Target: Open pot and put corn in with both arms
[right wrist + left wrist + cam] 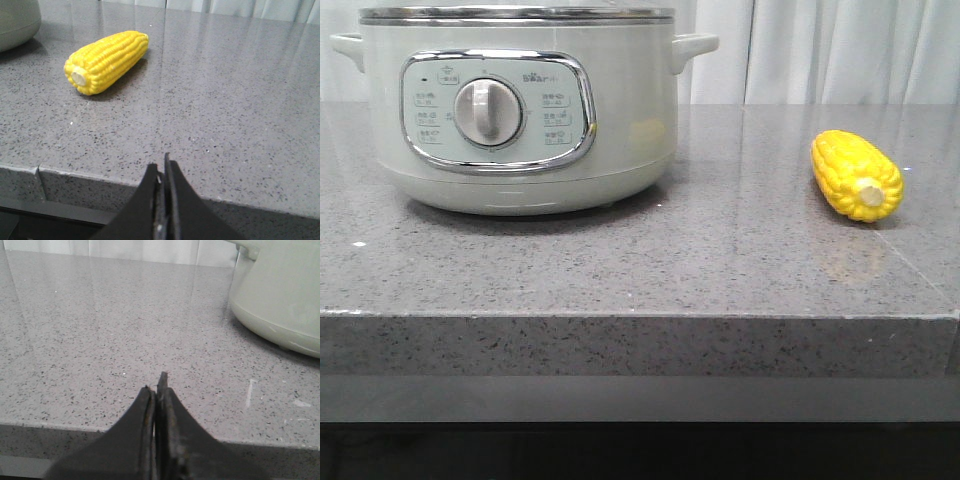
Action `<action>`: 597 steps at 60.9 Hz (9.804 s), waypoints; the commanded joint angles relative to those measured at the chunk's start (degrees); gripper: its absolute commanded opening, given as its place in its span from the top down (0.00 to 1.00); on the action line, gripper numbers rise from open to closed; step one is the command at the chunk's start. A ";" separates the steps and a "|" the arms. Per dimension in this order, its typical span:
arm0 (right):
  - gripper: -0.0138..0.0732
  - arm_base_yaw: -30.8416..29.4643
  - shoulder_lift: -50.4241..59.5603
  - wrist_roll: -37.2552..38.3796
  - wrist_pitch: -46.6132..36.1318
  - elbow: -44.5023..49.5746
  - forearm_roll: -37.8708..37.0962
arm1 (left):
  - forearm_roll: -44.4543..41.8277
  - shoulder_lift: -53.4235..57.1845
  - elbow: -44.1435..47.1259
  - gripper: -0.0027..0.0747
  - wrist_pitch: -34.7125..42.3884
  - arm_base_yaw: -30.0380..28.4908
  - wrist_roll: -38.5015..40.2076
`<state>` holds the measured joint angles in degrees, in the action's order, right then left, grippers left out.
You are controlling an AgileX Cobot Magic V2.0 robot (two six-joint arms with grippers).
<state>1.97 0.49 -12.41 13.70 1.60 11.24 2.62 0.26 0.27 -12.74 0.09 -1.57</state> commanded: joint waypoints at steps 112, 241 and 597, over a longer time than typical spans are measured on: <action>0.92 -0.17 0.84 -0.38 -5.92 -6.35 -0.40 | 5.56 -1.63 -9.36 0.99 7.23 -0.09 0.22; 0.10 -0.17 -23.74 -0.38 0.32 -33.75 -0.40 | 4.55 -94.72 -103.53 0.19 -32.18 26.02 -0.13; 0.92 26.79 -99.33 -5.05 12.02 -98.43 17.94 | 4.74 -37.19 -50.73 0.69 -25.51 32.72 -1.46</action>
<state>30.18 -103.09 -16.93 28.59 -94.73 29.57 6.13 -37.24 -48.25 -46.19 32.43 -3.44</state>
